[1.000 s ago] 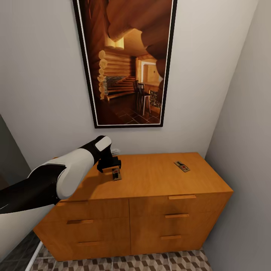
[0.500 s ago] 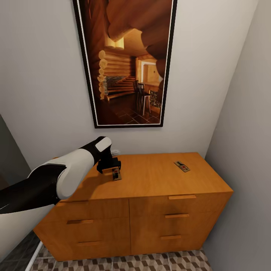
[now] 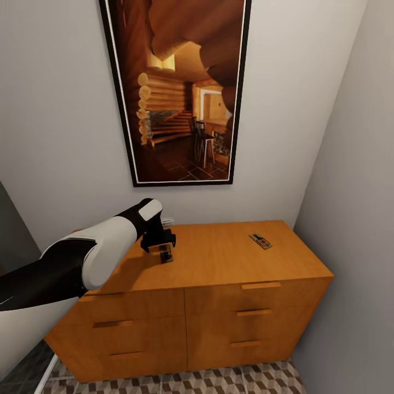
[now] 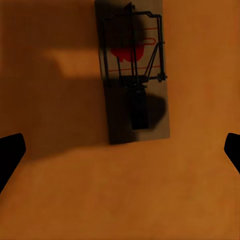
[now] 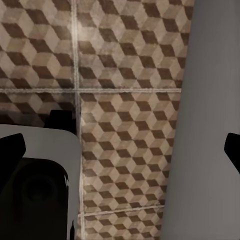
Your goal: Take the four mousetraps from the cabinet in the bathroom and place them on the bathroom floor. Make sure all four end up on the same floor surface, and ensure that at least two of them are either under or directly next to the same bathroom sink.
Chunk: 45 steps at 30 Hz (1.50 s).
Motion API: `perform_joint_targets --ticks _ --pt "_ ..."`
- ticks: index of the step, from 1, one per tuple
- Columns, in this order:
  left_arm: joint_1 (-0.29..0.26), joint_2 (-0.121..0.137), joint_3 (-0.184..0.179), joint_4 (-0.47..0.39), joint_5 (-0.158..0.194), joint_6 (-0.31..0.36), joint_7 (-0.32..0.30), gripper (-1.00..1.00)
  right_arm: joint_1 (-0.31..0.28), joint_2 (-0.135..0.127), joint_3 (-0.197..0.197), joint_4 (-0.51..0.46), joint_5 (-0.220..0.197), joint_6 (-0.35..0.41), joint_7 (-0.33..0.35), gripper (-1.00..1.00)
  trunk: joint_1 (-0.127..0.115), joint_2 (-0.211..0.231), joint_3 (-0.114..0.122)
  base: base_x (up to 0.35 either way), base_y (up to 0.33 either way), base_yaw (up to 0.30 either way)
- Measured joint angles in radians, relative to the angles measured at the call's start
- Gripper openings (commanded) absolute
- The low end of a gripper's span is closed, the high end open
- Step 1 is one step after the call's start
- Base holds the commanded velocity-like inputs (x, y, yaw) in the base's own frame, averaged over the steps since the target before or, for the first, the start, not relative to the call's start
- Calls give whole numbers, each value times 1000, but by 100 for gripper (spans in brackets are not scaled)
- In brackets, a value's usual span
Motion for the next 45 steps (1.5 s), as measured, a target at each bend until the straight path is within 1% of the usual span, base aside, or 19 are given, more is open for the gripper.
perform_joint_targets --ticks 30,39,45 --pt "0 0 -1 0 0 1 0 100 0 0 0 -1 0 0 0 100 0 0 0 0 0 -2" --pt "0 0 -1 0 0 0 0 100 0 0 0 -1 0 0 0 100 0 0 0 0 0 -147" --pt "0 0 -1 0 0 0 0 100 0 0 0 0 0 0 0 100 0 0 0 0 0 -65"
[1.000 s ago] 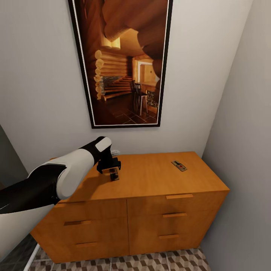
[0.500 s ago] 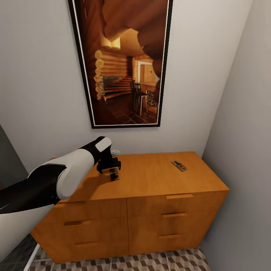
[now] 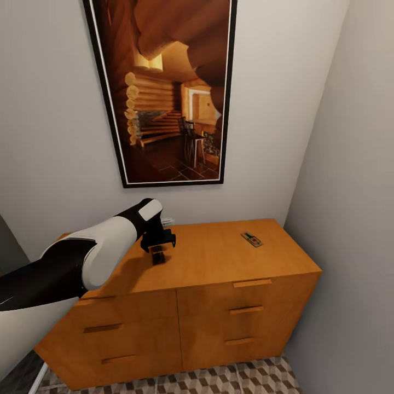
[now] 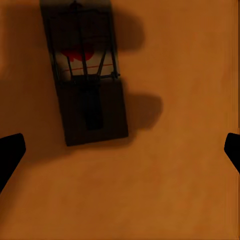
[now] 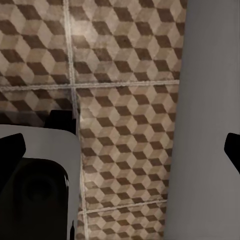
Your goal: Take the four mousetraps from the cabinet in the bathroom and place them on the bathroom floor. Make sure all four end up on the same floor surface, and ensure that at least two of them are either under or directly next to the same bathroom sink.
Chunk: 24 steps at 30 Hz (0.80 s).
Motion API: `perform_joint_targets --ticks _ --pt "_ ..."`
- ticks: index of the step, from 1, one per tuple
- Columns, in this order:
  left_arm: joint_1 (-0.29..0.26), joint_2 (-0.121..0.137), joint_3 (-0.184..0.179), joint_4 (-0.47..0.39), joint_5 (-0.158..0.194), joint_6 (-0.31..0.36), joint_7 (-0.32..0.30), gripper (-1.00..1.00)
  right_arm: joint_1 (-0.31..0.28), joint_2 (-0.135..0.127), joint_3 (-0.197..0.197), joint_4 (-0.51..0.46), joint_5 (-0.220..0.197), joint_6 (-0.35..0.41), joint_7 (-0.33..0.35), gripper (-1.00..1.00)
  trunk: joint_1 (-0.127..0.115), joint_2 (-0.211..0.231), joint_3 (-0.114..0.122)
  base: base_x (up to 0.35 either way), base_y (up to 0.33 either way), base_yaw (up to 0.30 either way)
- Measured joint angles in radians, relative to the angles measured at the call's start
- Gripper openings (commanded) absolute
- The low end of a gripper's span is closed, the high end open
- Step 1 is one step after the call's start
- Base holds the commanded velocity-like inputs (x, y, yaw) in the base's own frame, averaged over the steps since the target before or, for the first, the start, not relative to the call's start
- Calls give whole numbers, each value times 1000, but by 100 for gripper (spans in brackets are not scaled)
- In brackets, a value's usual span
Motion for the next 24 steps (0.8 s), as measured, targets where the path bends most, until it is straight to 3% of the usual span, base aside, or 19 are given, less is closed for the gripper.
perform_joint_targets --ticks 14,24 --pt "0 0 0 -1 0 0 1 100 0 0 0 0 0 0 0 100 0 0 0 0 0 -12" --pt "0 0 -1 -2 0 -1 1 100 0 0 0 0 0 0 0 100 38 -70 -31 0 0 -1"
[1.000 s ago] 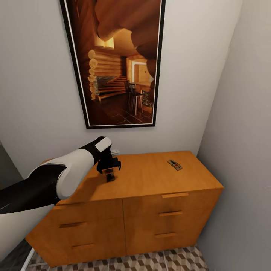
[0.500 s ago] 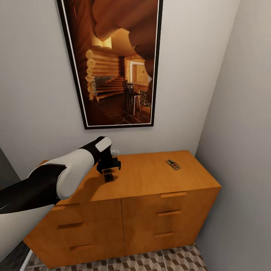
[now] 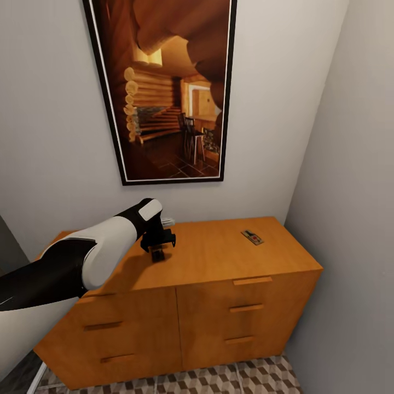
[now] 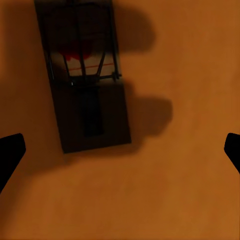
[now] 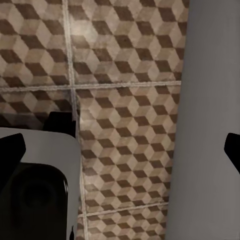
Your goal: Take the four mousetraps from the cabinet in the bathroom and place them on the bathroom floor. Make sure all four end up on the same floor surface, and ensure that at least two of them are either under or directly next to the same bathroom sink.
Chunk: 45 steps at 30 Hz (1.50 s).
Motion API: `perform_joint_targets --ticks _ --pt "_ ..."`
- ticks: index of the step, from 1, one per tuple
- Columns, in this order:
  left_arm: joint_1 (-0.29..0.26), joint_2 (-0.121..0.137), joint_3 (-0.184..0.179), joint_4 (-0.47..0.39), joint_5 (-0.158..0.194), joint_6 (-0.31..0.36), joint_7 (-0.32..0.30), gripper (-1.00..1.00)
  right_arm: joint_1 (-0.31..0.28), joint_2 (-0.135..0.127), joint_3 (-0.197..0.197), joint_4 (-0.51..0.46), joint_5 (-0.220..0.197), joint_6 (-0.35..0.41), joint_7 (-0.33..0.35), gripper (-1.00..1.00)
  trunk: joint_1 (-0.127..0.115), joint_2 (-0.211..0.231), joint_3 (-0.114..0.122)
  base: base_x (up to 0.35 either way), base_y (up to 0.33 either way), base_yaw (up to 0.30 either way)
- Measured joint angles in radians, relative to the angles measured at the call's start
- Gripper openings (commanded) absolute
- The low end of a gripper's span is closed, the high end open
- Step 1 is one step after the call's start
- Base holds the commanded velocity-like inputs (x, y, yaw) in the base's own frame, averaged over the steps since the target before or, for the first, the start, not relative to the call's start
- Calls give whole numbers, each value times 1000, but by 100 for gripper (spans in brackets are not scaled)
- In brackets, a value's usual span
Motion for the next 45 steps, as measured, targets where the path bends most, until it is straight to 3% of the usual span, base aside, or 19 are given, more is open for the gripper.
perform_joint_targets --ticks 8,21,45 --pt "0 0 0 -1 -1 -2 2 100 0 0 0 0 0 0 0 100 31 -56 -25 0 0 0" --pt "0 0 1 -4 -1 -4 47 100 0 0 1 0 0 0 1 100 31 -56 -25 0 0 0" --pt "0 0 0 -4 -20 -2 58 100 0 0 1 0 1 0 1 100 31 -56 -25 0 0 0"
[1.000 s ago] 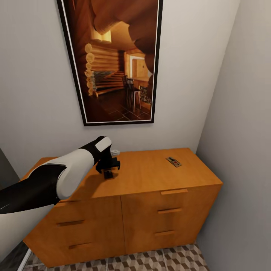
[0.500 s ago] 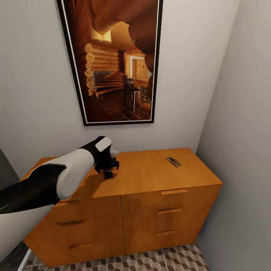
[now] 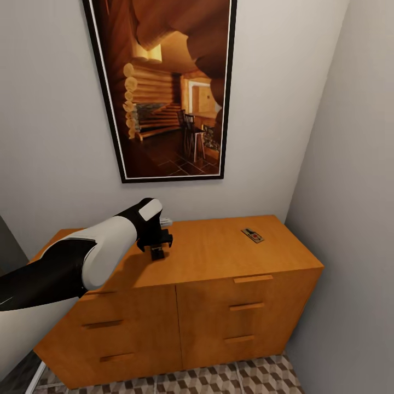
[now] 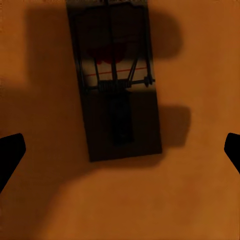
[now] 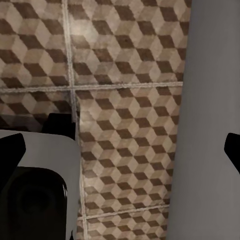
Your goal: Take the four mousetraps from the cabinet in the bathroom and place them on the bathroom floor. Make sure all four end up on the same floor surface, and ensure that at least two of them are either under or directly next to the same bathroom sink.
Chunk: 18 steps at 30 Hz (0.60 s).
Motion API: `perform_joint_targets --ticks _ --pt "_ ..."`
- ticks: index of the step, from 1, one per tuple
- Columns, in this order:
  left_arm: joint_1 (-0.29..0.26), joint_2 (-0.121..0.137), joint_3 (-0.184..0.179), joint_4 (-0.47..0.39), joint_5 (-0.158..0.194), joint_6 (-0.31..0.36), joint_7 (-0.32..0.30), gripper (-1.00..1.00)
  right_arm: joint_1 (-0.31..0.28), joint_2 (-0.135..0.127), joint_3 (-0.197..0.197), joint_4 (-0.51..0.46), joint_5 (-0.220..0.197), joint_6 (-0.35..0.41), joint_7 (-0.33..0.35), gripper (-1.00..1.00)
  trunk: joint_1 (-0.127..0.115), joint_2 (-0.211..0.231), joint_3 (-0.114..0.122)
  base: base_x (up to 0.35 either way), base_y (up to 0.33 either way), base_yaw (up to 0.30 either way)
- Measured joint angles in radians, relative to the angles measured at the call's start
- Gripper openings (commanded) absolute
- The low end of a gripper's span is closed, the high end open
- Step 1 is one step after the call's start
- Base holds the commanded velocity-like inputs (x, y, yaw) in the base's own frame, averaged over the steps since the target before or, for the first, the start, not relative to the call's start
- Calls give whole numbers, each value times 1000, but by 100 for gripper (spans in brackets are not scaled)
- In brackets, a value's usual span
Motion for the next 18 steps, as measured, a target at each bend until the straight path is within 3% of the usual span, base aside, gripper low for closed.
perform_joint_targets --ticks 10,18 --pt "0 0 0 0 -4 -1 0 100 0 0 0 0 0 0 0 100 0 0 0 0 0 0" --pt "0 0 0 0 -4 -1 0 100 0 0 0 -1 0 0 -1 100 31 -56 -25 0 0 0"
